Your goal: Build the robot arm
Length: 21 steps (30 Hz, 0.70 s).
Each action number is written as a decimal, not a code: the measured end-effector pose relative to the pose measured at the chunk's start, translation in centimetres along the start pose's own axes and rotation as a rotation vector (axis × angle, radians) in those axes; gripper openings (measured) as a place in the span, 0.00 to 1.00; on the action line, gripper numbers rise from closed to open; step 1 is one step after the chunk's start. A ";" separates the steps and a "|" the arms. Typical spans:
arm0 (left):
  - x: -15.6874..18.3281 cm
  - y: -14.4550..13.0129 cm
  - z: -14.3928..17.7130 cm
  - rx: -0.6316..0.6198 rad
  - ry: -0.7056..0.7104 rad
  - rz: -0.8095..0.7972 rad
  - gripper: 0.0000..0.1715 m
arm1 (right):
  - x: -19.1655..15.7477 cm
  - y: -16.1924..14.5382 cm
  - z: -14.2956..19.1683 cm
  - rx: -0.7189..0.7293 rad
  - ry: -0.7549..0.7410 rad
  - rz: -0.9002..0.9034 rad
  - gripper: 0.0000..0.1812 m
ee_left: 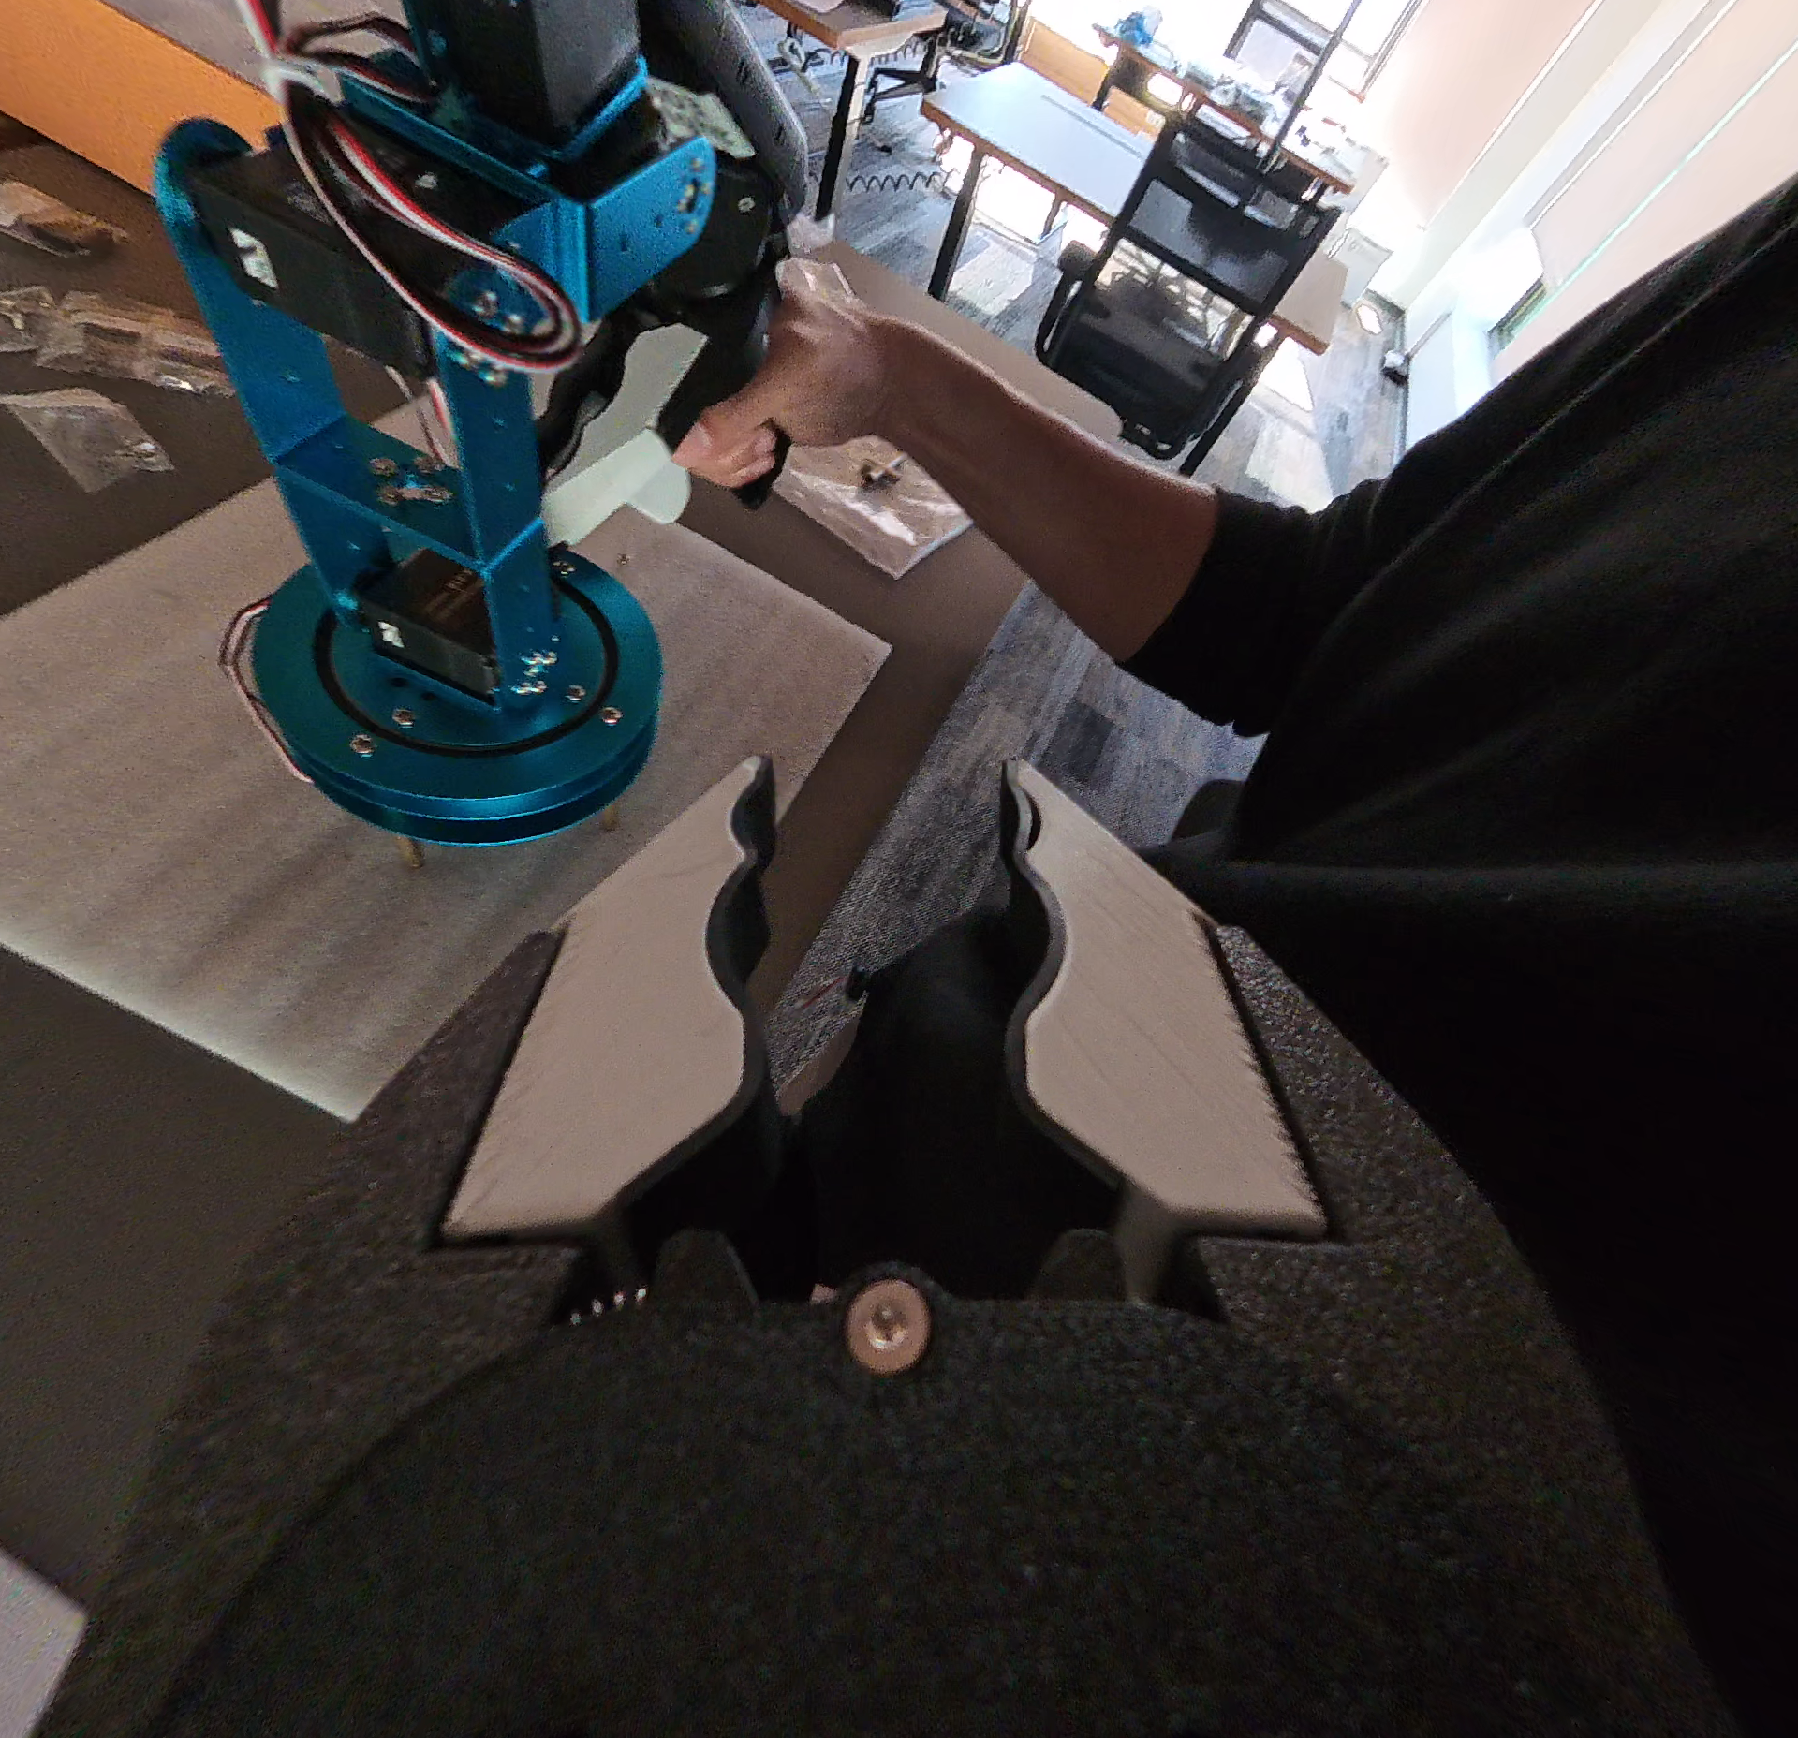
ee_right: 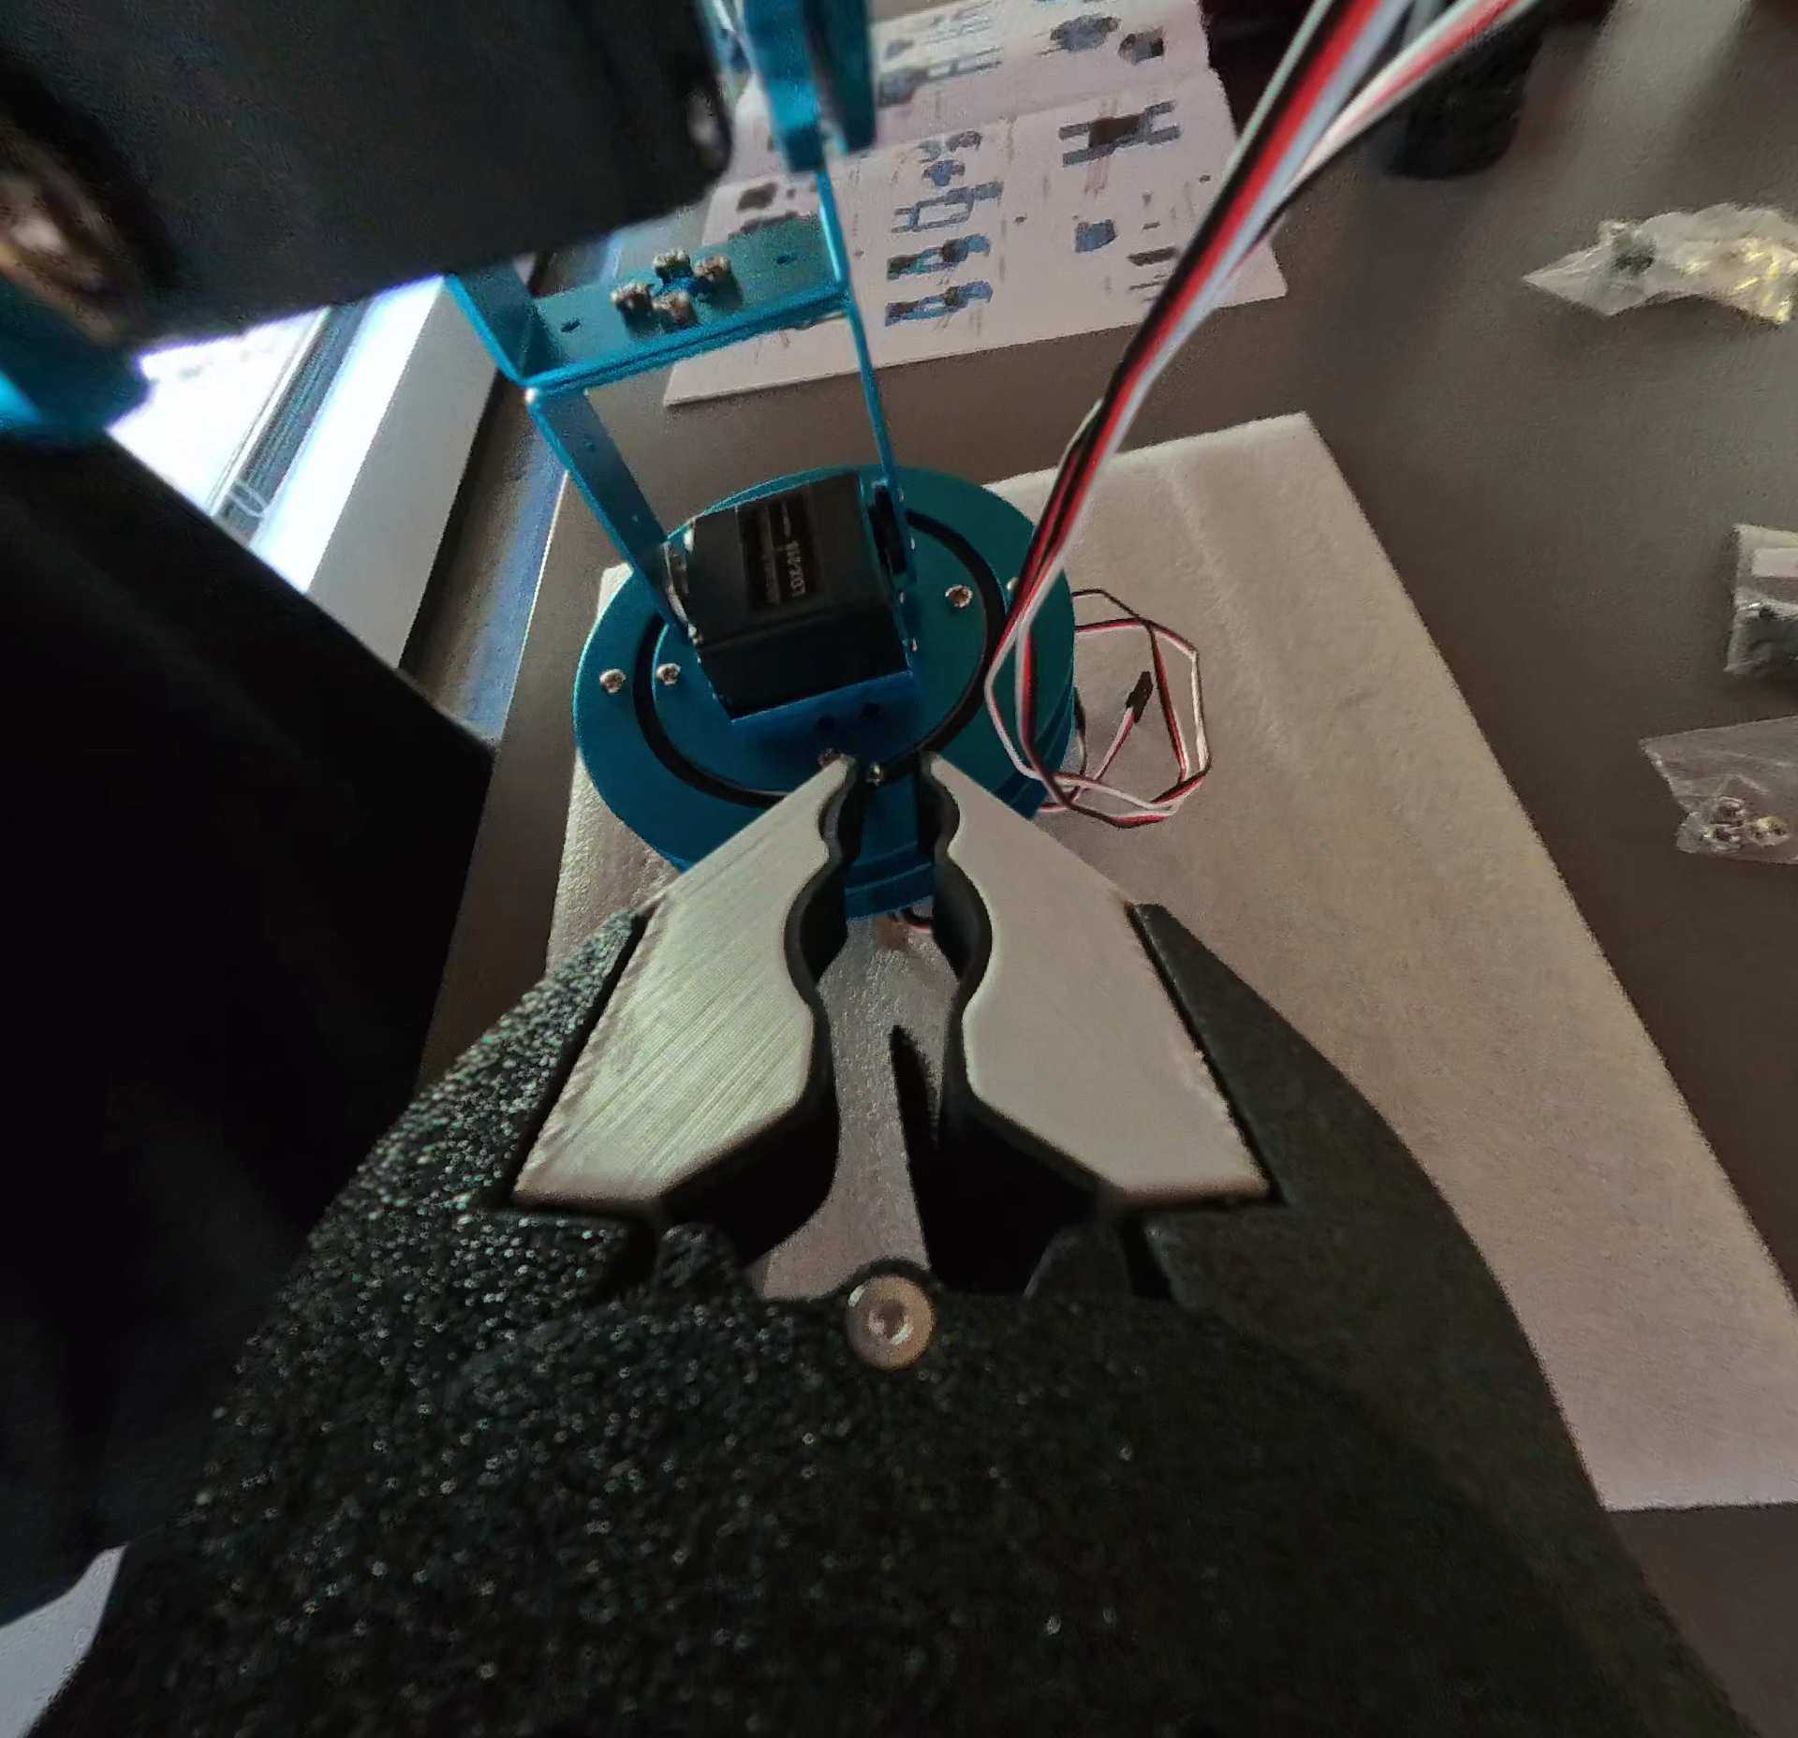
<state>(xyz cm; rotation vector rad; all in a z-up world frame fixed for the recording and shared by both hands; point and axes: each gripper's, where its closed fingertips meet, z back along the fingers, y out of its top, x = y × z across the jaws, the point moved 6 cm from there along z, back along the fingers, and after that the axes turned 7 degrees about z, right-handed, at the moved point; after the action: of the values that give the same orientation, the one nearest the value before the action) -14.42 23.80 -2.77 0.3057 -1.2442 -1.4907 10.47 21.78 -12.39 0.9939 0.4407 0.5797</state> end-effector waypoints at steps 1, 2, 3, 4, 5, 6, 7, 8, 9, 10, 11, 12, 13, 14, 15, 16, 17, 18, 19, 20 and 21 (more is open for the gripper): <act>-0.4 0.1 0.0 -0.006 0.014 -0.007 0.27 | 0.0 0.0 0.1 -0.010 0.015 0.007 0.06; -0.7 0.3 0.0 -0.009 0.028 -0.014 0.27 | 0.0 0.0 0.1 -0.019 0.022 0.022 0.06; -0.9 0.5 0.0 -0.005 0.036 -0.020 0.27 | 0.0 0.1 0.0 -0.029 0.025 0.036 0.05; -1.2 0.6 0.0 0.000 0.040 -0.022 0.27 | 0.0 0.2 0.0 -0.039 0.030 0.048 0.05; -1.4 0.8 0.0 0.003 0.042 -0.023 0.27 | 0.0 0.3 -0.1 -0.054 0.027 0.065 0.06; -1.7 0.9 -0.1 0.003 0.046 -0.024 0.27 | -0.1 0.4 -0.1 -0.068 0.020 0.083 0.06; -1.9 1.0 -0.1 0.002 0.051 -0.029 0.27 | -0.2 0.5 -0.1 -0.077 0.012 0.097 0.05; -2.1 1.1 -0.1 -0.001 0.059 -0.038 0.27 | -0.3 0.6 -0.1 -0.077 0.012 0.104 0.05; -2.2 1.1 -0.1 -0.002 0.064 -0.050 0.27 | -0.5 0.7 -0.1 -0.071 0.021 0.105 0.05; -2.3 1.2 0.0 0.000 0.063 -0.061 0.27 | -0.7 0.7 -0.1 -0.067 0.026 0.104 0.05; -2.4 1.2 0.0 0.002 0.061 -0.068 0.27 | -0.7 0.9 -0.1 -0.059 0.021 0.101 0.05; -2.5 1.3 0.1 0.003 0.057 -0.070 0.27 | -0.6 0.8 -0.2 -0.066 0.012 0.095 0.05; -2.7 1.4 0.1 0.003 0.052 -0.069 0.27 | -0.4 0.6 -0.4 -0.089 0.006 0.092 0.05; -2.9 1.5 0.1 0.003 0.046 -0.067 0.27 | -0.5 0.6 -0.4 -0.088 0.015 0.087 0.04; -3.0 1.5 0.1 0.002 0.042 -0.067 0.27 | -0.6 0.6 -0.4 -0.090 0.020 0.087 0.04; -3.1 1.5 0.2 -0.001 0.041 -0.069 0.27 | -0.6 0.5 -0.4 -0.088 0.023 0.086 0.03; -3.2 1.5 0.2 -0.004 0.044 -0.075 0.27 | -0.7 0.5 -0.3 -0.090 0.028 0.079 0.03; -3.3 1.5 0.3 -0.006 0.050 -0.081 0.27 | -0.7 0.5 -0.3 -0.089 0.030 0.072 0.04; -3.4 1.5 0.4 -0.006 0.054 -0.086 0.27 | -0.8 0.4 -0.2 -0.089 0.029 0.070 0.04; -3.4 1.5 0.5 -0.005 0.054 -0.087 0.27 | -0.8 0.4 -0.2 -0.088 0.023 0.071 0.03; -3.5 1.5 0.5 -0.002 0.051 -0.086 0.27 | -0.9 0.4 -0.2 -0.087 0.024 0.071 0.03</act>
<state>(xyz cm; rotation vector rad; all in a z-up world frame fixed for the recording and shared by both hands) -12.74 27.20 -2.81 0.3972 -1.2017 -1.5480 9.54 21.53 -12.09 0.9230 0.3997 0.6699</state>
